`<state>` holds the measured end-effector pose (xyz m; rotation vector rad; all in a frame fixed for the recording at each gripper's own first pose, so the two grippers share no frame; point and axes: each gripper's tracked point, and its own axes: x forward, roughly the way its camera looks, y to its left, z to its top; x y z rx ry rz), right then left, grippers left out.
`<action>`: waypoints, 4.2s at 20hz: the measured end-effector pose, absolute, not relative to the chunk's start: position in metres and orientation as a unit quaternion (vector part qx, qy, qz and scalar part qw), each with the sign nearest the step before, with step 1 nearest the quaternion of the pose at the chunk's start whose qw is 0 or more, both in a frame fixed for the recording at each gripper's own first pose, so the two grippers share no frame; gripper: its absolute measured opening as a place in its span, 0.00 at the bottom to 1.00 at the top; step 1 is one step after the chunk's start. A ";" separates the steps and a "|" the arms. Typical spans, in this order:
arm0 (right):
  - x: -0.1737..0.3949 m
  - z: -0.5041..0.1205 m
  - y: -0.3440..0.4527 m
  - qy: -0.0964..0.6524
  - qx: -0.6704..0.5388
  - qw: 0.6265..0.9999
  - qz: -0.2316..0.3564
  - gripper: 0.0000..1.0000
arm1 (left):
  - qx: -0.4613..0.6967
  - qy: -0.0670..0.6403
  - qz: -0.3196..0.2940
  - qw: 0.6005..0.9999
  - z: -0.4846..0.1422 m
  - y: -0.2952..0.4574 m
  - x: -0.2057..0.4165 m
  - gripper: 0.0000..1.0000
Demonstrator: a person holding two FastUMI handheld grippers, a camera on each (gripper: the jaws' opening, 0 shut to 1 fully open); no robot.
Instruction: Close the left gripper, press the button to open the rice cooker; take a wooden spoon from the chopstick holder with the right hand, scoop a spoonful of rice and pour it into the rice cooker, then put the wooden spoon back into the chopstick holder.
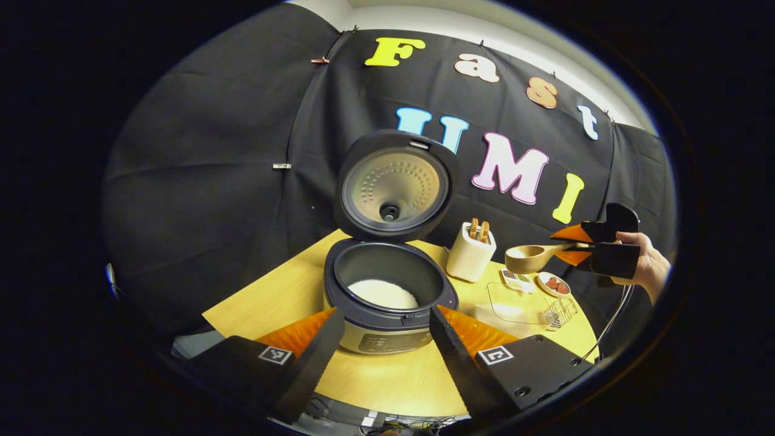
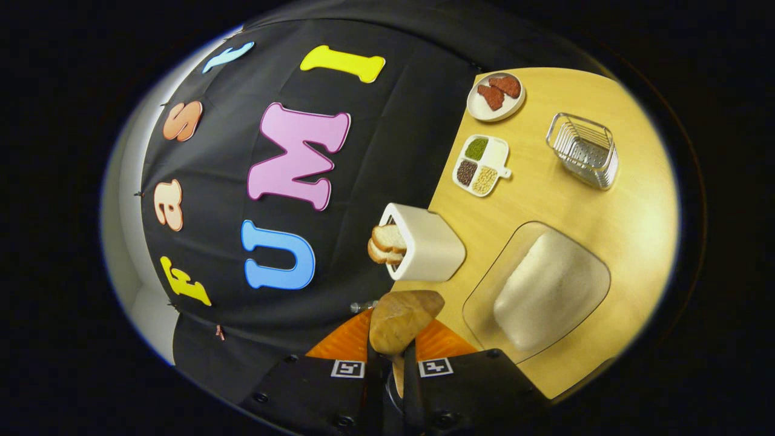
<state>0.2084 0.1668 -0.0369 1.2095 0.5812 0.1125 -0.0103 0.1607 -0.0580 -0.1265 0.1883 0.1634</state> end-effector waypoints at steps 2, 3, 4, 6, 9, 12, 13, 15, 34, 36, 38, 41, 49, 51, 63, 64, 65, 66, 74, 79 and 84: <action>0.208 -0.031 0.197 0.281 0.558 0.777 0.077 0.17 | -0.063 0.084 0.087 0.991 -0.049 0.167 -0.010 0.95; 0.207 -0.029 0.213 0.287 0.554 0.777 0.088 0.17 | -0.066 0.079 0.089 0.991 -0.046 0.171 -0.009 0.96; 0.206 -0.028 0.228 0.293 0.548 0.777 0.099 0.17 | -0.069 0.075 0.093 0.990 -0.042 0.174 -0.009 0.96; 0.203 -0.028 0.260 0.304 0.532 0.780 0.123 0.18 | -0.077 0.069 0.104 0.989 -0.039 0.184 -0.009 0.95; 0.194 -0.033 0.310 0.325 0.497 0.788 0.162 0.18 | -0.090 0.068 0.123 0.986 -0.043 0.197 -0.013 0.96; 0.188 -0.035 0.353 0.327 0.438 0.813 0.203 0.17 | -0.106 0.073 0.137 0.982 -0.049 0.206 -0.018 0.95; 0.183 -0.034 0.365 0.322 0.415 0.822 0.218 0.17 | -0.109 0.075 0.141 0.981 -0.052 0.209 -0.020 0.96; 0.177 -0.030 0.388 0.306 0.369 0.841 0.248 0.17 | -0.114 0.076 0.148 0.979 -0.054 0.212 -0.022 0.95; 0.114 -0.059 0.495 0.106 -0.024 0.863 0.494 0.17 | -0.113 0.092 0.173 0.974 -0.068 0.243 -0.021 0.92; 0.105 -0.064 0.498 0.081 -0.064 0.854 0.510 0.17 | -0.111 0.093 0.173 0.974 -0.068 0.245 -0.020 0.95; 0.097 -0.074 0.499 0.075 -0.097 0.840 0.529 0.17 | -0.110 0.093 0.173 0.974 -0.067 0.246 -0.019 0.95; 0.082 -0.089 0.498 0.073 -0.125 0.820 0.553 0.17 | -0.113 0.092 0.171 0.974 -0.067 0.245 -0.016 0.95; 0.085 -0.071 0.495 0.077 -0.088 0.831 0.544 0.17 | -0.104 0.089 0.171 0.976 -0.064 0.235 -0.020 0.96; 0.091 -0.055 0.487 0.084 -0.050 0.844 0.528 0.13 | -0.105 0.089 0.169 0.976 -0.065 0.231 -0.022 0.95; 0.152 0.038 0.314 0.092 0.155 0.919 0.350 0.17 | -0.078 0.067 0.128 0.986 -0.039 0.180 -0.008 0.96; 0.161 0.039 0.290 0.089 0.158 0.926 0.331 0.17 | -0.076 0.065 0.122 0.987 -0.038 0.173 -0.006 0.96; 0.168 0.042 0.264 0.086 0.162 0.933 0.309 0.17 | -0.073 0.065 0.118 0.988 -0.036 0.167 -0.003 0.95; 0.176 0.044 0.238 0.083 0.169 0.940 0.286 0.17 | -0.069 0.063 0.115 0.989 -0.034 0.161 0.001 0.95; 0.227 0.040 0.037 0.066 0.241 0.964 0.089 0.17 | -0.061 0.066 0.110 0.990 -0.022 0.124 0.024 0.95; 0.248 0.012 -0.069 0.071 0.273 0.959 -0.011 0.17 | -0.049 0.068 0.133 0.988 -0.013 0.113 0.037 0.95; 0.266 -0.028 -0.137 0.087 0.290 0.950 -0.071 0.17 | -0.039 0.082 0.156 0.984 -0.011 0.090 0.045 0.95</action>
